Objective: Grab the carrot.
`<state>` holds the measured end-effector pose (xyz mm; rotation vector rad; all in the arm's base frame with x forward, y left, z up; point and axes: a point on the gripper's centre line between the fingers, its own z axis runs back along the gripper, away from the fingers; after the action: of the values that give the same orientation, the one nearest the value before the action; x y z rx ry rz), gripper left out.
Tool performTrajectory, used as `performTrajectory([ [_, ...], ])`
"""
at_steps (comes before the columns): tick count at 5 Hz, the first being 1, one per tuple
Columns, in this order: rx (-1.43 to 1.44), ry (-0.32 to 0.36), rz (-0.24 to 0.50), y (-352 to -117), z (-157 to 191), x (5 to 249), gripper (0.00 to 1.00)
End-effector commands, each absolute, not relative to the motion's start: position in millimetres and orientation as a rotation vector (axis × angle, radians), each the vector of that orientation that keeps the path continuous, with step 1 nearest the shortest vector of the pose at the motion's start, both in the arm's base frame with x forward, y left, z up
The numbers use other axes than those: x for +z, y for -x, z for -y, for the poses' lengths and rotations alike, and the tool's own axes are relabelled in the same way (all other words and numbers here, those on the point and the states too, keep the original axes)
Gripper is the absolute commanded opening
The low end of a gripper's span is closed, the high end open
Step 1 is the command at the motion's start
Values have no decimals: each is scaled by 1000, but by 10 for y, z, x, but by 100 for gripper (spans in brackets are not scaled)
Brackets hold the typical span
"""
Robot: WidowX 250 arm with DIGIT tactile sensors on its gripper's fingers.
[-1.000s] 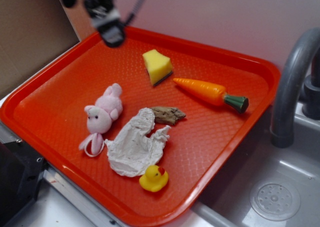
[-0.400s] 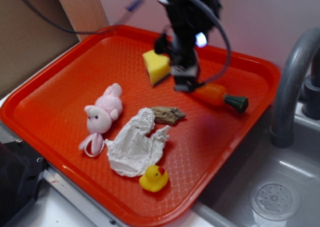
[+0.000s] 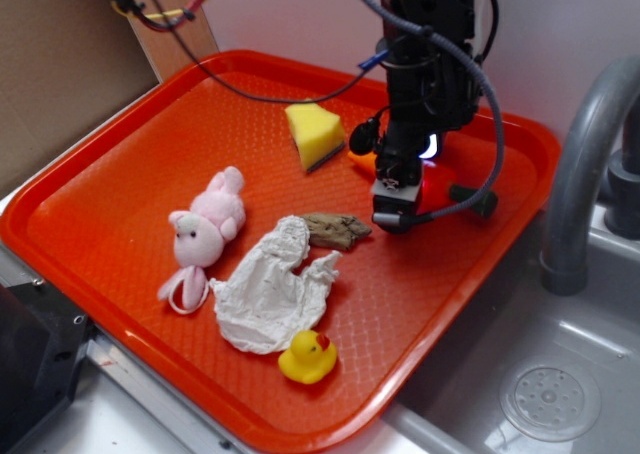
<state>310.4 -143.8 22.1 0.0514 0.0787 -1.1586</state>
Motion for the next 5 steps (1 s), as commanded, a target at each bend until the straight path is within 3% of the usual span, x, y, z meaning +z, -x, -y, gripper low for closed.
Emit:
performTrajectory([
  [1,-1127,-54,-55,-2990,1491,225,0],
  [4,-662,-77,107,-2904,1403,484,0],
  [5,-409,-104,234,-2803,1314,914,0],
])
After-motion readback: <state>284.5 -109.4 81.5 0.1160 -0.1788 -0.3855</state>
